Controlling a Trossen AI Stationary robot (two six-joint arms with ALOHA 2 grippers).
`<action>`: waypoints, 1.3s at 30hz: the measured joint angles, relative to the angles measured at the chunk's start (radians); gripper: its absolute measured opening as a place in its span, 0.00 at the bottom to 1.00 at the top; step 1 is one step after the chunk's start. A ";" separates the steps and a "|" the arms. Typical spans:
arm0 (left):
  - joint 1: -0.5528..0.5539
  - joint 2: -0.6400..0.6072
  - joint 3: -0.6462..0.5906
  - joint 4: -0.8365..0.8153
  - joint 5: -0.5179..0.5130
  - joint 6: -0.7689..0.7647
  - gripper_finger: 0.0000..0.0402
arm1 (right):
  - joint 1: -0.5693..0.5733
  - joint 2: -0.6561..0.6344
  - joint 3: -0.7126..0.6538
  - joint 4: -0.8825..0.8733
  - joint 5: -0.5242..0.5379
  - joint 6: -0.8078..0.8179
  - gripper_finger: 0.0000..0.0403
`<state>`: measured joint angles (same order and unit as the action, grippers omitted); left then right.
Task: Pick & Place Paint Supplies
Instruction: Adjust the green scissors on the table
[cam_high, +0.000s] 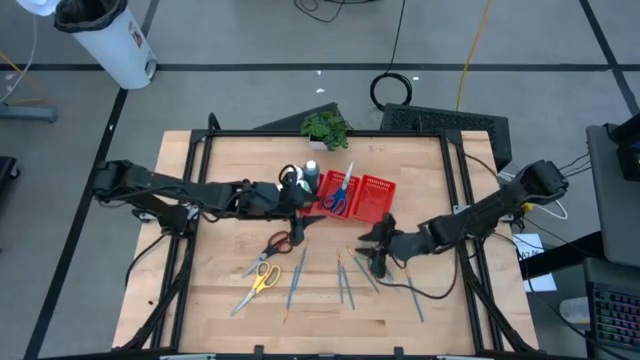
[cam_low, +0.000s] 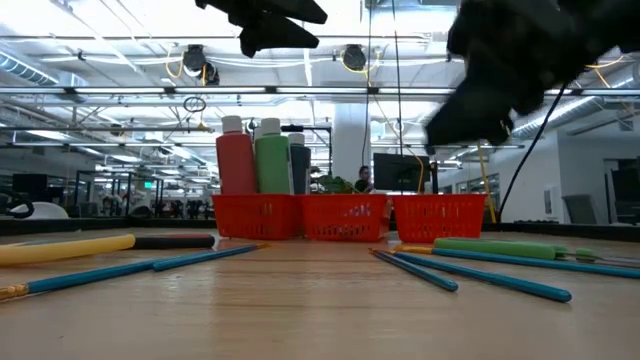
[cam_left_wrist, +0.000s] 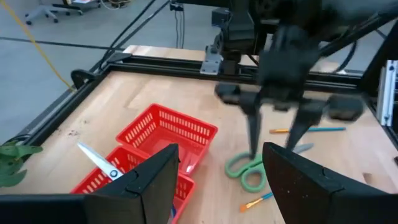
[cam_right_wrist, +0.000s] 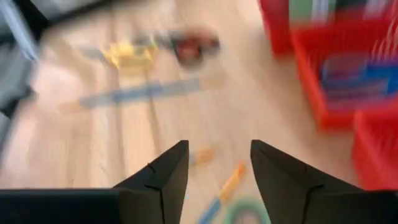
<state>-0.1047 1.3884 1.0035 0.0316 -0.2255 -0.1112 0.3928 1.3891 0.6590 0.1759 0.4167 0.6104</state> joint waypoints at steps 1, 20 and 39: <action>-0.003 0.000 0.000 0.002 0.000 0.001 0.60 | 0.005 0.026 0.000 -0.018 -0.002 0.029 0.42; -0.008 0.000 0.000 -0.006 -0.001 -0.008 0.60 | 0.015 0.244 0.002 0.039 -0.295 0.080 0.37; -0.008 0.000 0.000 -0.007 -0.002 -0.006 0.60 | 0.038 0.075 -0.001 -0.076 -0.276 -0.270 0.37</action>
<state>-0.1127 1.3884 1.0035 0.0246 -0.2276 -0.1177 0.4312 1.4638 0.6582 0.0994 0.1408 0.3404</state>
